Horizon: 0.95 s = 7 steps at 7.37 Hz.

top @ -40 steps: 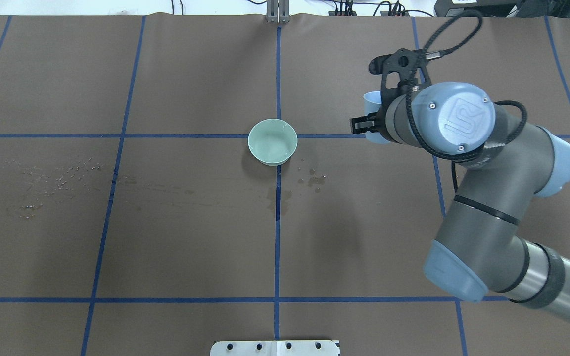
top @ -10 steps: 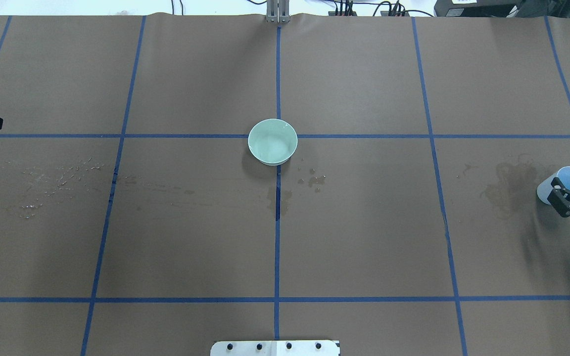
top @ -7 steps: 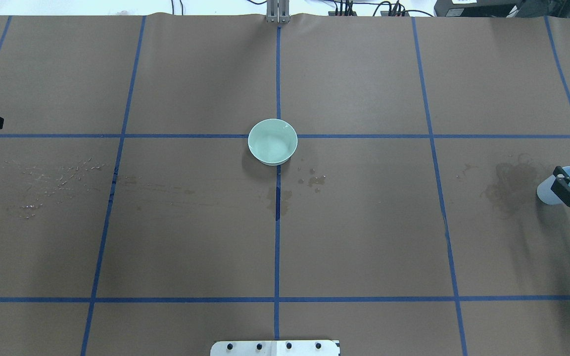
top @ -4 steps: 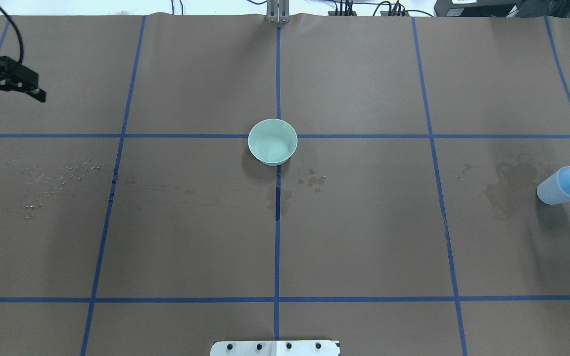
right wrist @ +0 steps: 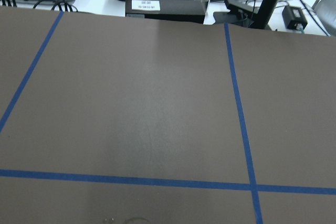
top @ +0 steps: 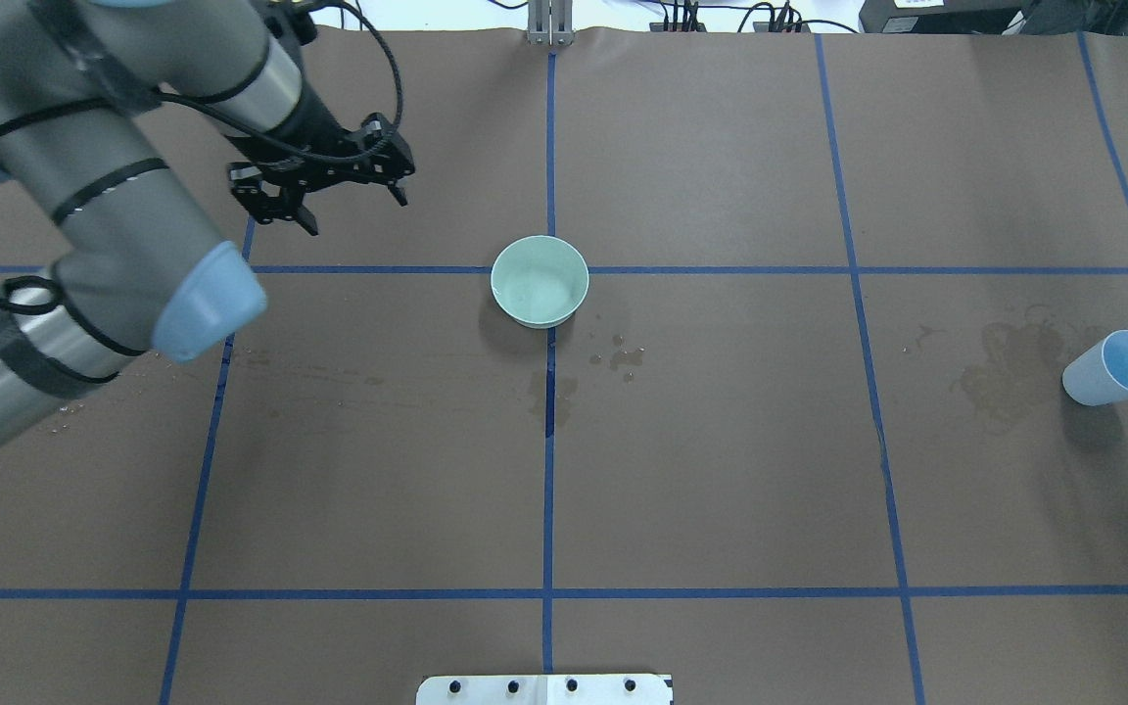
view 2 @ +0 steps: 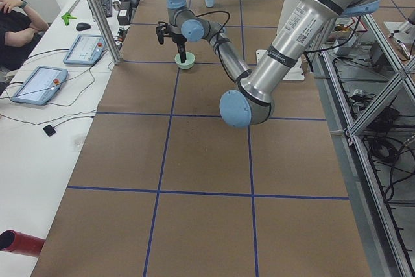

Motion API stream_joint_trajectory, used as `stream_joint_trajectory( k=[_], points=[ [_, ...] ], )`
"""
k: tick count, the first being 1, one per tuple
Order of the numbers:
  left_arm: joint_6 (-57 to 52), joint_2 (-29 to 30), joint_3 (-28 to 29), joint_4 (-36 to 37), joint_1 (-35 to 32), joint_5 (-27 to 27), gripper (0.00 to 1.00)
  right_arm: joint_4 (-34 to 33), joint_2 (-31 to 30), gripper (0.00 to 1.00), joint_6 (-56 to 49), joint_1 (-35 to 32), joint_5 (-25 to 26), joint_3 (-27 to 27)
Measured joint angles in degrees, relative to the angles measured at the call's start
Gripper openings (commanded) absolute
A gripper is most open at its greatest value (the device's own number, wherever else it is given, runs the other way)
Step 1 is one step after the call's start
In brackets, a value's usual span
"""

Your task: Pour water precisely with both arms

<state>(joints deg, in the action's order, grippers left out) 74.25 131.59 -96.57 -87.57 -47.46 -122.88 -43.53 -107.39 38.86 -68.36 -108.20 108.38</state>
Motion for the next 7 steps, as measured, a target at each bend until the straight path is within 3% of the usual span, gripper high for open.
stream_joint_trajectory(
  k=[2, 5, 6, 7],
  points=[
    [4.8, 5.3, 9.6, -7.2, 5.1, 5.7, 1.0, -15.3, 5.3, 1.0, -11.0, -6.4, -11.0, -0.2],
    [8.2, 6.4, 20.8, -19.9, 9.8, 10.9, 0.99, -32.1, 9.5, 1.0, -18.8, -9.2, -16.4, -0.2],
    [8.4, 6.4, 22.9, -22.0, 11.0, 12.1, 0.91, -36.3, 10.8, 1.0, -19.8, -9.3, -16.6, -0.2],
    [8.4, 6.5, 24.4, -23.4, 11.8, 12.6, 0.7, -40.1, 12.0, 1.0, -20.5, -9.4, -16.7, -0.1]
  ],
)
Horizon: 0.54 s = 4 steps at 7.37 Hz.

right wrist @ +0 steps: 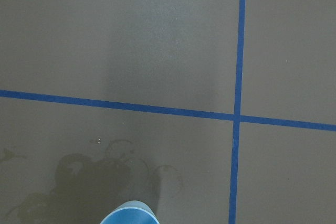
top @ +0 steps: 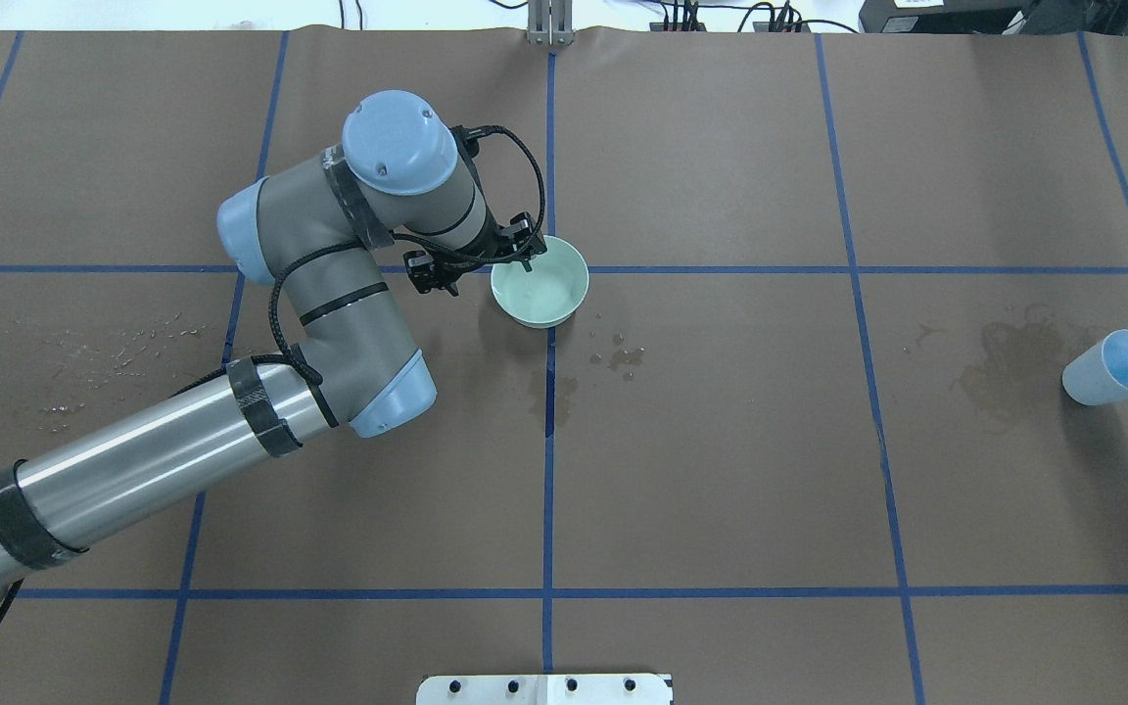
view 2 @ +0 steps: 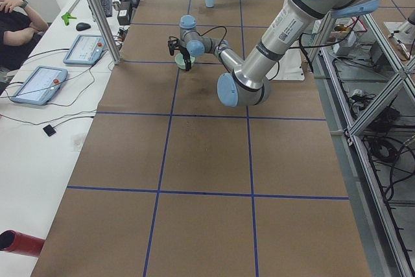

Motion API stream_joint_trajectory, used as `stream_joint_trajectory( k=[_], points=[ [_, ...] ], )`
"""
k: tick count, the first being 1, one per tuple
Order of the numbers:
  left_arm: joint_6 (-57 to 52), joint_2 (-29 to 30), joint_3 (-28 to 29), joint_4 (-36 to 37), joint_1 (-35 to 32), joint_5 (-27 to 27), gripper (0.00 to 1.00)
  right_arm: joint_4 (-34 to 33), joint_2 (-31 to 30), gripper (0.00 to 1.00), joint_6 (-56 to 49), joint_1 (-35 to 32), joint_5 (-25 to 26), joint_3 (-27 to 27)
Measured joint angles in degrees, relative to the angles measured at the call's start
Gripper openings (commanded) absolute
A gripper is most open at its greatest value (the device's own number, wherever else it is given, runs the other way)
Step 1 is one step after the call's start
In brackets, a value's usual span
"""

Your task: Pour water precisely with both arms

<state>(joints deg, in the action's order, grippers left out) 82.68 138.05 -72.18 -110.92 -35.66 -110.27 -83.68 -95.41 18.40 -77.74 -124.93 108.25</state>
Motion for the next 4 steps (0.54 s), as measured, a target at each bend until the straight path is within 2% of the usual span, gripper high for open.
stream_joint_trajectory(
  k=[1, 2, 4],
  points=[
    [0.0, 0.1, 0.8, -0.7, 0.4, 0.2, 0.29, -3.1, 0.9, 1.0, -1.0, 0.0, 0.0, 0.0],
    [0.0, 0.1, 1.1, -1.0, 0.6, 0.3, 0.0, -5.1, 1.4, 1.0, -2.0, 0.0, 0.0, -0.1],
    [-0.1, 0.5, 1.2, -1.0, 0.6, 0.3, 0.0, -6.5, 1.8, 1.0, -2.7, 0.0, 0.1, -0.1]
  ],
)
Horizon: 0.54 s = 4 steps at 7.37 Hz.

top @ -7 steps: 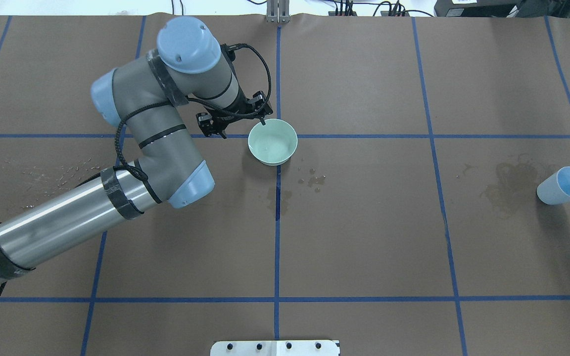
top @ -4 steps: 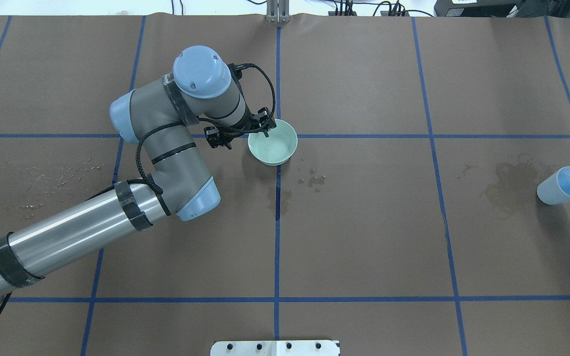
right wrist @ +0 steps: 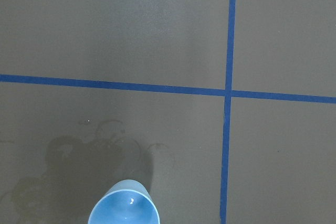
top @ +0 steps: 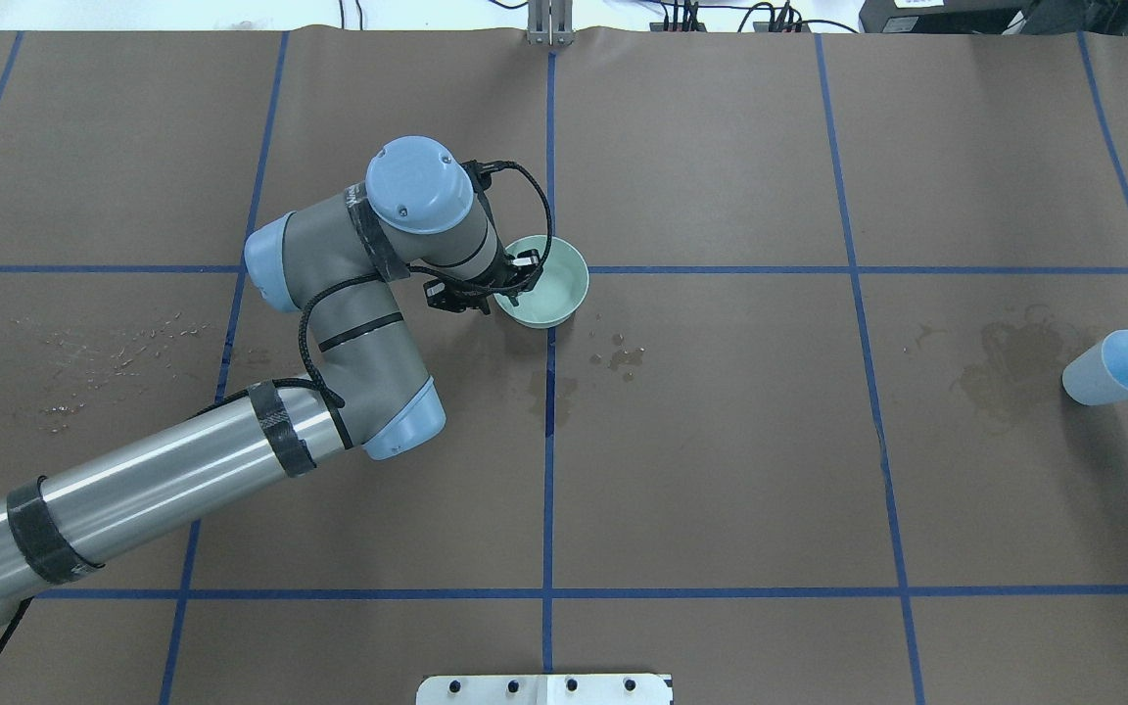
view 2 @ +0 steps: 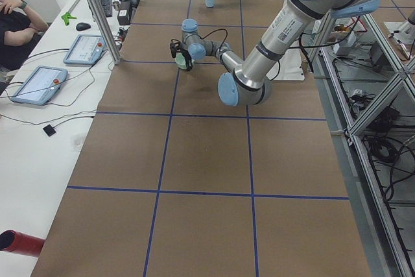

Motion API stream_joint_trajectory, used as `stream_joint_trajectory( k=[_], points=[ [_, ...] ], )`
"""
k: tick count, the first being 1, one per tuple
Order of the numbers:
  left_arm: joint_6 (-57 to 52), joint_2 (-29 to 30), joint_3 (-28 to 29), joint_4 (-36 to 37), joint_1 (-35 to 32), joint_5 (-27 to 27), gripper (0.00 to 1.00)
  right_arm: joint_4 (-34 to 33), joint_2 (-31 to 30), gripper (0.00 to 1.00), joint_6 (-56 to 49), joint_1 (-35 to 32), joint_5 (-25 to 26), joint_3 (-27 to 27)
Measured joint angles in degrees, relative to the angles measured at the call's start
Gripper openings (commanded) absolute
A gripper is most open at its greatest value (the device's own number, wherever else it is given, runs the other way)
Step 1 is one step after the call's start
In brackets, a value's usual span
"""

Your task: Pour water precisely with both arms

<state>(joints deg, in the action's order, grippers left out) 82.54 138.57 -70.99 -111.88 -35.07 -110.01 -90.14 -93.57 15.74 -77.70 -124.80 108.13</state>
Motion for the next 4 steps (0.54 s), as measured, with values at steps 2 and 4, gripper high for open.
stream_joint_trajectory(
  k=[2, 4],
  points=[
    [0.4, 0.8, -0.3, 0.8, -1.0, -0.1, 0.0, -0.2, 0.0, 1.0, -0.1, 0.0, 0.1, 0.0],
    [0.0, 1.6, -3.3, 6.3, -4.6, -3.5, 0.0, 0.1, 0.0, 1.0, -0.1, 0.0, 0.0, 0.0]
  ],
)
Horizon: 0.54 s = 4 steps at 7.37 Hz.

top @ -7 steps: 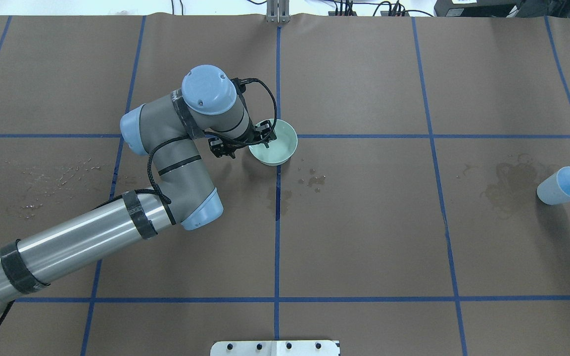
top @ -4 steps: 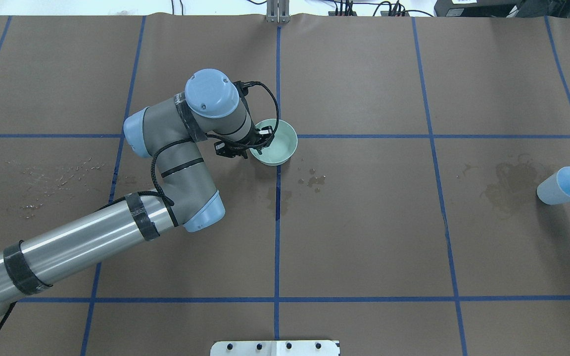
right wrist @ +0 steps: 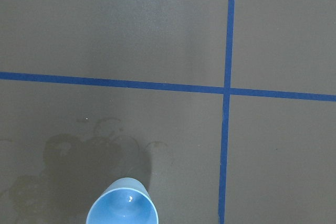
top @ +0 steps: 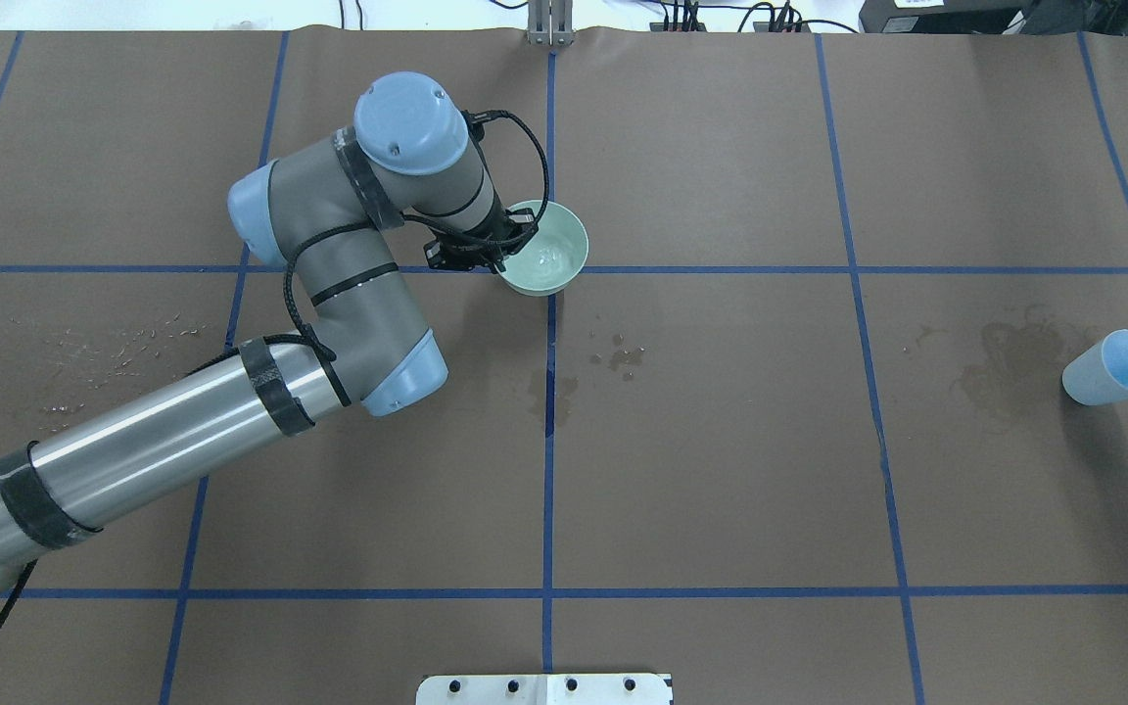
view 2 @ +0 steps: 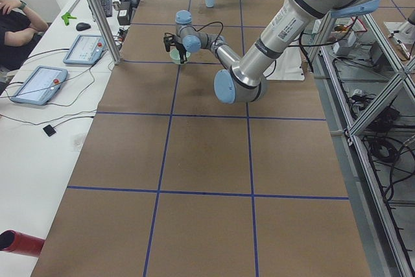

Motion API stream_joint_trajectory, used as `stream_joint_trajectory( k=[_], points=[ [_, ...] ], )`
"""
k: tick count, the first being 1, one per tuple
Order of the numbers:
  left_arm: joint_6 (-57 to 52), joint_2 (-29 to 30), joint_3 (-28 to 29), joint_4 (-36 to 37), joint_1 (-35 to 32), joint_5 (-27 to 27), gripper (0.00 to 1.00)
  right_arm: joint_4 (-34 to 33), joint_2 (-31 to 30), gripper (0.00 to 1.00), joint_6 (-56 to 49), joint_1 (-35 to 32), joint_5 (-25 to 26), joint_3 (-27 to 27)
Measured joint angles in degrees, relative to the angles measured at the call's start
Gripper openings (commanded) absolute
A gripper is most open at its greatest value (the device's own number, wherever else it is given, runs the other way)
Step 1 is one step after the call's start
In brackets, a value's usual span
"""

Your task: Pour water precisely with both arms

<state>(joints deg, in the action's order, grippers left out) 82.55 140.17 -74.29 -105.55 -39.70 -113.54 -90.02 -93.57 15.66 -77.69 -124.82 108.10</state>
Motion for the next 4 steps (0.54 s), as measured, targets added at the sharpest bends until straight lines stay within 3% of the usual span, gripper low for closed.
stream_joint_trajectory(
  k=[2, 4],
  points=[
    [-5.1, -6.3, -9.3, 5.0, -4.0, -4.1, 0.0, 0.3, 0.0, 1.0, 0.2, 0.0, 0.0, 0.0],
    [-15.0, -21.4, -21.6, 6.0, -8.4, -7.7, 0.0, 0.3, 0.0, 1.0, 0.4, 0.1, 0.0, -0.2]
  ],
)
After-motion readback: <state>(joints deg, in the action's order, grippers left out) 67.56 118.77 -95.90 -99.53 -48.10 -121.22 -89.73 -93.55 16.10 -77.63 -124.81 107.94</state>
